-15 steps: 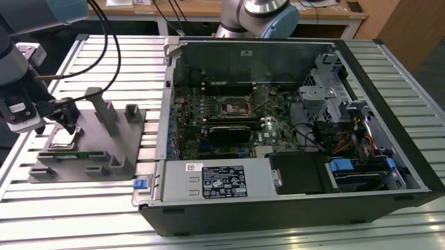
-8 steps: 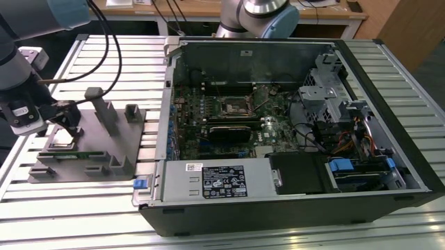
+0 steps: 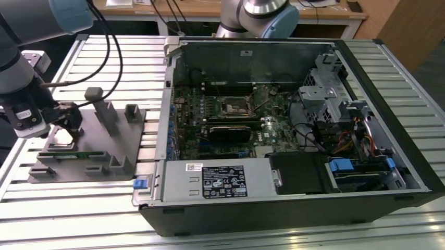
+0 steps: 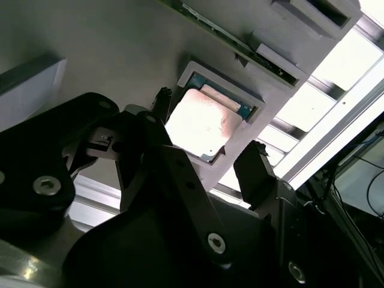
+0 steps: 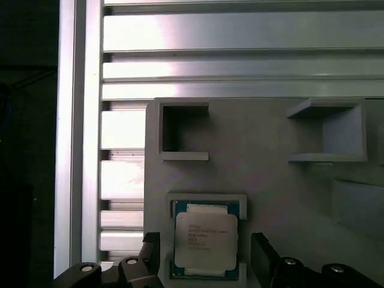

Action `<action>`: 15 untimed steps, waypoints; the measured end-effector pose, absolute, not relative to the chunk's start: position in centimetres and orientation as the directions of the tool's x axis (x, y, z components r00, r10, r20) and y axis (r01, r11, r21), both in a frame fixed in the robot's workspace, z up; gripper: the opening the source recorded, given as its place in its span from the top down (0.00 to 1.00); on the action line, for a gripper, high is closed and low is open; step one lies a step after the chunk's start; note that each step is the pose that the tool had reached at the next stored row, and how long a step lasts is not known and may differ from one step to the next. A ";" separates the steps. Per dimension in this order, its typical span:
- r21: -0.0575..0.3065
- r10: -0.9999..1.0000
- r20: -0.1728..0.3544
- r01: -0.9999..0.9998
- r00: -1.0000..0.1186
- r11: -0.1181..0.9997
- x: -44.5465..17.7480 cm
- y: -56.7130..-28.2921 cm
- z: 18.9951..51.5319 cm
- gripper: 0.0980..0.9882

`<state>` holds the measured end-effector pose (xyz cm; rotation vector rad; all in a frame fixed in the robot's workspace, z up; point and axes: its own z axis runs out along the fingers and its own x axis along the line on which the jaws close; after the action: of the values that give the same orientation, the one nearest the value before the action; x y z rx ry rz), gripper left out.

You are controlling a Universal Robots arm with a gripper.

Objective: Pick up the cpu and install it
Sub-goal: 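Pick up the cpu and move it towards the insertion slot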

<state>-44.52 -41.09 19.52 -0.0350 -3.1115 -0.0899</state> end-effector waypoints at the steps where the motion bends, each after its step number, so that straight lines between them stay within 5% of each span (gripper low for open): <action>1: 0.057 0.022 0.029 0.023 -0.999 0.998 -44.5 -41.1 19.4 0.32; 15: 0.057 0.022 0.029 0.024 -0.999 0.998 -44.7 -41.0 18.5 0.33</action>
<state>-44.69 -40.97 18.49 -0.0360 -3.1113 -0.0897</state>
